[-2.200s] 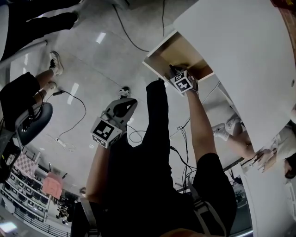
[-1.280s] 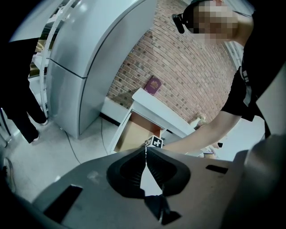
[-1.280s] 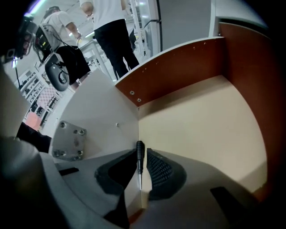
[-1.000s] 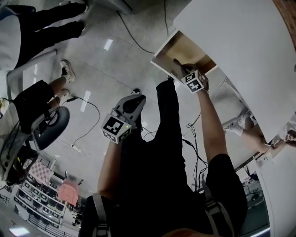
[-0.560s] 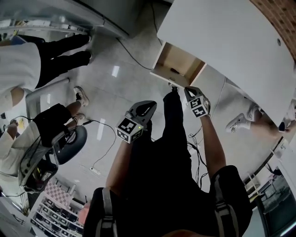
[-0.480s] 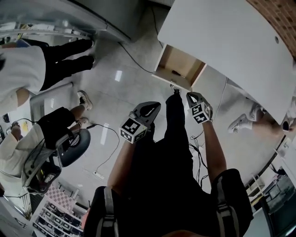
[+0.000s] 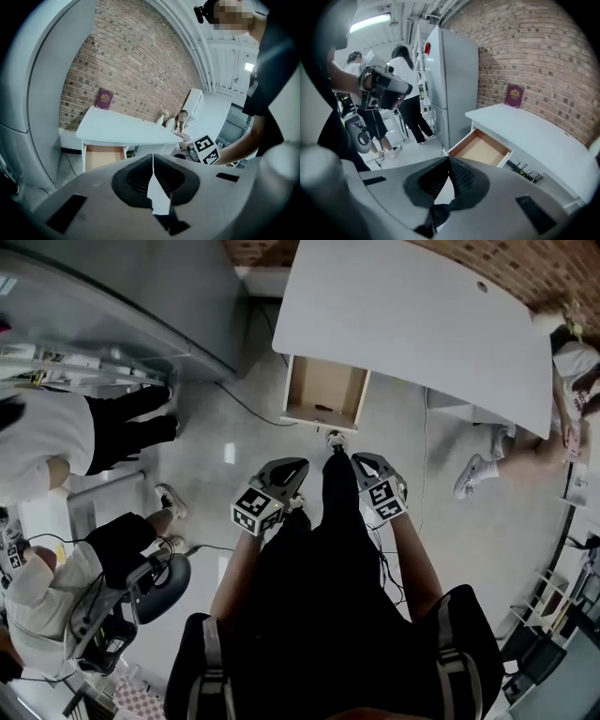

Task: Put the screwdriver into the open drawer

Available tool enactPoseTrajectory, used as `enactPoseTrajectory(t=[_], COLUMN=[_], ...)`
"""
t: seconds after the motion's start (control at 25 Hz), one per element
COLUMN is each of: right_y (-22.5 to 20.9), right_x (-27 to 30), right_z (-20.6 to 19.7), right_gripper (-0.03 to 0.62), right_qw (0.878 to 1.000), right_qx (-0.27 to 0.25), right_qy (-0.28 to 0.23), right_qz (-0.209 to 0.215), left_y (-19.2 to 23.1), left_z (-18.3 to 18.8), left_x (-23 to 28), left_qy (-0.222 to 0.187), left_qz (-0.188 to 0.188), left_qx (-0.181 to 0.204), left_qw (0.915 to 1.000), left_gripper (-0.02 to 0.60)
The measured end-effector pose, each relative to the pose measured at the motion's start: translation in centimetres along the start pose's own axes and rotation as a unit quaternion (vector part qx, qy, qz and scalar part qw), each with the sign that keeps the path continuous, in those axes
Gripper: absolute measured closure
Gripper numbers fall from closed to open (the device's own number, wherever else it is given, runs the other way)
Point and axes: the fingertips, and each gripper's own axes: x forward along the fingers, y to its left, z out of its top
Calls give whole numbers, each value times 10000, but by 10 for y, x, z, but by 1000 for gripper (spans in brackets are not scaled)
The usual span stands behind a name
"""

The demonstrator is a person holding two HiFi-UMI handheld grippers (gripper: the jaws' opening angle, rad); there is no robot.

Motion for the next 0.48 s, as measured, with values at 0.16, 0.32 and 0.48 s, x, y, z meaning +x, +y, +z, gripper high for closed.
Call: enactPoseTrajectory(t=[0.16, 0.32, 0.48], right_y=[19, 34, 44], right_x=[-25, -42, -52], right_z=[21, 31, 32], right_gripper=[537, 537, 537], right_qw=[9996, 9985, 9979], right_qx=[109, 148, 156], right_qy=[-251, -449, -511], right_qz=[-122, -271, -358], left_y=[-12, -25, -34], left_z=[5, 12, 12], left_x=[-10, -22, -28], left_qy=[-52, -64, -66], left_qz=[-139, -284, -399], left_qx=[149, 396, 506], left_qw=[9998, 9988, 9979], left_gripper=[561, 561, 561])
